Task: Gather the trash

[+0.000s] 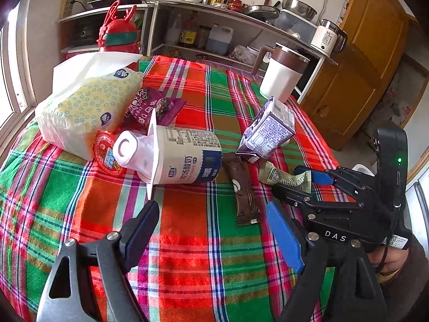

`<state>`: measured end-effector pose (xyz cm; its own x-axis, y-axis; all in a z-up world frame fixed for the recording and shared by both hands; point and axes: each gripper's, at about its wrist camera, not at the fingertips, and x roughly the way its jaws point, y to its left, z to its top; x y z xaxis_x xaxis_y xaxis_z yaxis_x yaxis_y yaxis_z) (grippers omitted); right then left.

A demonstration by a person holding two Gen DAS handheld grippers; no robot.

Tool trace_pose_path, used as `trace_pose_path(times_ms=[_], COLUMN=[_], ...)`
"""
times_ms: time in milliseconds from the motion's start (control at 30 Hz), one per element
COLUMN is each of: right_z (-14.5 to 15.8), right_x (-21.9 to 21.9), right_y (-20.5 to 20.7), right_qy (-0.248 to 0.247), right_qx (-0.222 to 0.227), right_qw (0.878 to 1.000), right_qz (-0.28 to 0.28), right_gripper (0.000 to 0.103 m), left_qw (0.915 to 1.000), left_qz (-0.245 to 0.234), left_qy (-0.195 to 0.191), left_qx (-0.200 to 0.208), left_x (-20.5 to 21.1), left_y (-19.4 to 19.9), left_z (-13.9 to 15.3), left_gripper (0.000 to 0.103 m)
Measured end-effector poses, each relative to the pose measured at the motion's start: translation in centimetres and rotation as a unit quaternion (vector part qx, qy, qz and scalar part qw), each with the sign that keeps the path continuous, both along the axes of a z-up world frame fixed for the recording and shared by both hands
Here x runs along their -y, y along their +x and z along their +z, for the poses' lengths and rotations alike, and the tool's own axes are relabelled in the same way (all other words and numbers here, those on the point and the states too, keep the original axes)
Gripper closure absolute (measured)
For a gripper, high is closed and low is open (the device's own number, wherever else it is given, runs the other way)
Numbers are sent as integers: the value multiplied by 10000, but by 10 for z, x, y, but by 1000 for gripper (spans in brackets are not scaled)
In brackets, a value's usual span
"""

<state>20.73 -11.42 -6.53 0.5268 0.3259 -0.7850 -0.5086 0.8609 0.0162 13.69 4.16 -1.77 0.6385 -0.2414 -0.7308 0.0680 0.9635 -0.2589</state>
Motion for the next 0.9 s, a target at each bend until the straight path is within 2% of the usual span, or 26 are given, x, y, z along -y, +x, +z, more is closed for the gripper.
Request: trace_pose_path(times_ms=[67,167,267,400,667,767,900], right_z=[0,1,1,2,2,2,2], right_x=[5,10,18,26,30,32,34], right_y=[0,-2,-4,-8,-21,-21,-21], right_qy=[43,63,195,316,345,400,470], right_qx=[-10,24,-26,-79,-30,-53,-83], right_qw=[10000,9998,9993,9983,9967,9962,9956], right_qz=[-75,-199,-310,-482,-737,-766,-809], right_gripper=[49,67,74,75,75,75,75], left_qw=[10000,10000,9999,9996,9988,9989,9985], left_qz=[-28,-46,-100,-150,0,-2,-20], left_qy=[5,28,57,198,437,412,495], left_qx=[8,-12,-33,-114,-219,-218,-235], left_x=[2,7,13,24,38,40,45], left_y=[0,2,5,12,33,37,42], left_z=[0,0,-1,-7,-15,-15,-16], left_gripper=[19,19,19,20,34,39,42])
